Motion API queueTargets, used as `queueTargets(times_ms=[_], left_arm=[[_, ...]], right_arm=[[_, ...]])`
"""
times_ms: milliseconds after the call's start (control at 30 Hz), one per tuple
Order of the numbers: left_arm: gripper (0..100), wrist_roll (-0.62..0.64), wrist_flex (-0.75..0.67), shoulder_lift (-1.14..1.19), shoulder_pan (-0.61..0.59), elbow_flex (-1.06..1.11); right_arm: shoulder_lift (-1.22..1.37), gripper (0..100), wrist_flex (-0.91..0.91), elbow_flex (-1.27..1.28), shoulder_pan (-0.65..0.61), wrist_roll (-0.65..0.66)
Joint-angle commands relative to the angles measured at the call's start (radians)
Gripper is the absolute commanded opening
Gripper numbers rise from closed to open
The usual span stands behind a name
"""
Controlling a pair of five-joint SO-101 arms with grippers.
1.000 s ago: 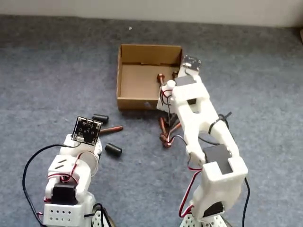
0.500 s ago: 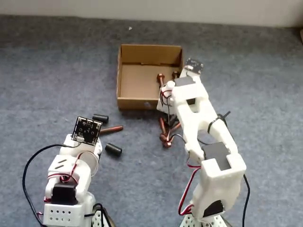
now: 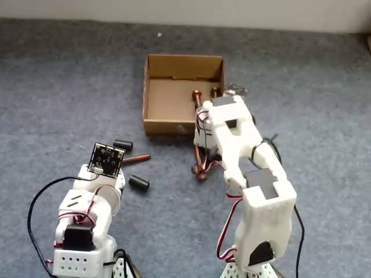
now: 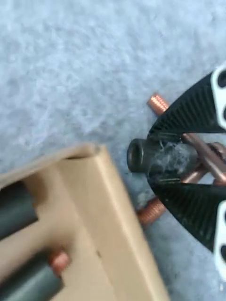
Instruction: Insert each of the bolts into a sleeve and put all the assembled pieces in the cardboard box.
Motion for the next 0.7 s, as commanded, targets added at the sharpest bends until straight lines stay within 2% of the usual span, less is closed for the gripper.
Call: queueTargets(times_ms=[0, 133, 300, 467, 667], left_arm=[[1, -0.009, -0.017, -0.004, -0.007, -0.004], [1, -0.009, -0.017, -0.004, -0.007, -0.004], [1, -0.009, -0.018, -0.004, -0.007, -0.004], [1, -0.009, -0.018, -0.004, -0.007, -0.004], [1, -0.009, -0.018, -0.004, -0.007, -0.004]], right_arm=[[-0.082, 0.5, 0.124, -0.096, 0.005, -0.003], [-0.200, 0.5, 0.203, -0.145, 0.001, 0.000], [-0.400, 0.5, 0.214, -0.124, -0.008, 0.140], [-0.601, 0.5, 0.214, 0.021, -0.033, 0.199], [-0.805, 0.5, 0.140, 0.257, -0.139, 0.307]])
